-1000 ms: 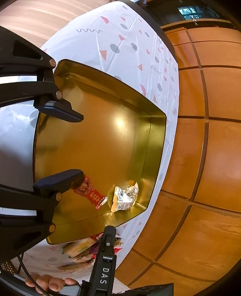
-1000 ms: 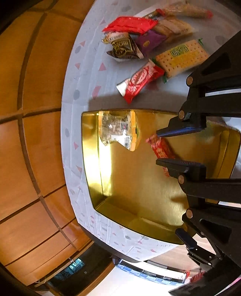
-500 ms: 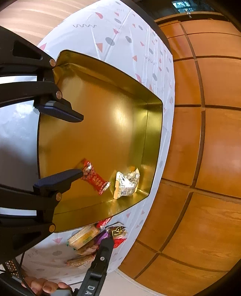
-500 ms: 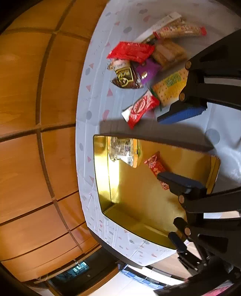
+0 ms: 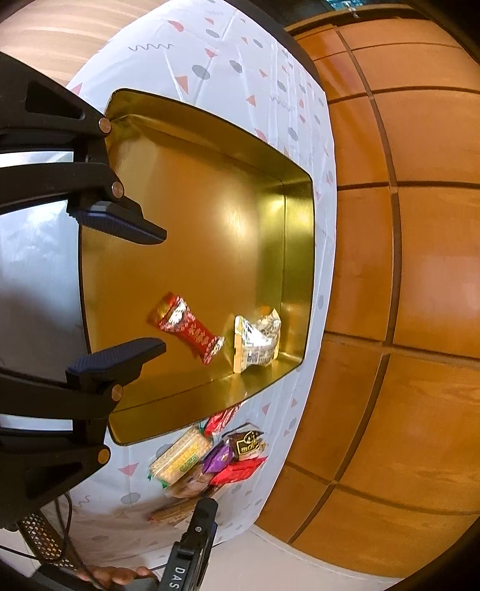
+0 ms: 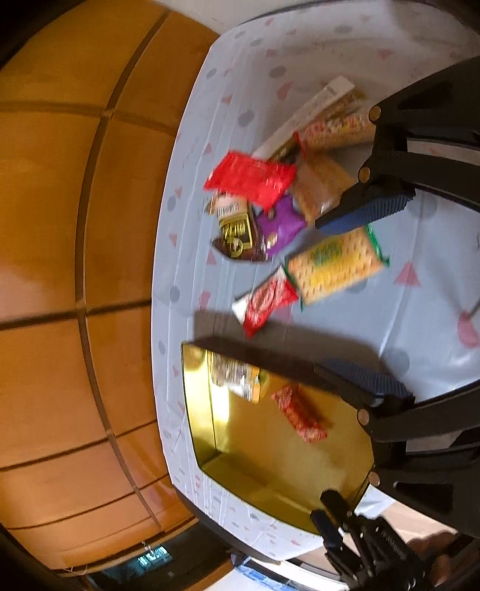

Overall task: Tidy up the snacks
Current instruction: 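Move the left gripper to the red-and-white wrapped snack in the pile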

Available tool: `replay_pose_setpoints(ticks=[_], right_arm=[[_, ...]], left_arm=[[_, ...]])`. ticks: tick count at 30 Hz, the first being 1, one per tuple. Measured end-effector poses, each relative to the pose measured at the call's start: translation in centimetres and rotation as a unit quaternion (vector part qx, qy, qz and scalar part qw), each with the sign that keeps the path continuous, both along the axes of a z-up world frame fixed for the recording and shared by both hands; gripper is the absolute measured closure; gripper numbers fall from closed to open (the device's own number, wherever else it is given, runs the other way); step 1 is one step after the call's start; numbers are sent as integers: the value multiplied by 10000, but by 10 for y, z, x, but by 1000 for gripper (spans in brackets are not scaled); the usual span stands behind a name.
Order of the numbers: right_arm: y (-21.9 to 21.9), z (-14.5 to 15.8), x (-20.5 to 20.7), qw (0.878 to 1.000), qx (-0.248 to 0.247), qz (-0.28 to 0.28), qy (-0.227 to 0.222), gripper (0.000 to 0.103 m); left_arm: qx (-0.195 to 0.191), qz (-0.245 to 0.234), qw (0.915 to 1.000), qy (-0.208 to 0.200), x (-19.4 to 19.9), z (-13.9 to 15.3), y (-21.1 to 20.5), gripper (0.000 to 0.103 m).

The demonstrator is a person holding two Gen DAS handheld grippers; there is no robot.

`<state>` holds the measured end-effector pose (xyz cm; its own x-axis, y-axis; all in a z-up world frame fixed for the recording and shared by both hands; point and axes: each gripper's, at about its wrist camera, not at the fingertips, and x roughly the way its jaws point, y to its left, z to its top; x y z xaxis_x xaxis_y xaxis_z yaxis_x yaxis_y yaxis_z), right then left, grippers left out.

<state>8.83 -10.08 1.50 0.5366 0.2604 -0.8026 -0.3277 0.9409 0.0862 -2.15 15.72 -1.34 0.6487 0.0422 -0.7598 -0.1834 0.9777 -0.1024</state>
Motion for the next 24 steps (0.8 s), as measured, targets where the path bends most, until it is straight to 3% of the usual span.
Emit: replay_pose_setpoints(ticks=[6, 11, 14, 19, 24], right_arm=[[-33, 1, 6, 9995, -227, -208, -33, 23], [-61, -2, 14, 9979, -547, -329, -80, 12], [-83, -2, 20, 9968, -663, -432, -132, 11], [-125, -1, 41, 9964, -510, -647, -182, 11], [-156, -16, 54, 9960, -262, -852, -52, 11]], left_arm=[[3, -304, 9995, -54, 2, 5, -13, 50], [-29, -874, 9961, -85, 9, 15, -34, 50], [-88, -1323, 9911, -122, 18, 25, -51, 50], [-279, -1892, 9815, 11, 44, 41, -83, 54], [-709, -1897, 9781, 477, 82, 44, -111, 55]])
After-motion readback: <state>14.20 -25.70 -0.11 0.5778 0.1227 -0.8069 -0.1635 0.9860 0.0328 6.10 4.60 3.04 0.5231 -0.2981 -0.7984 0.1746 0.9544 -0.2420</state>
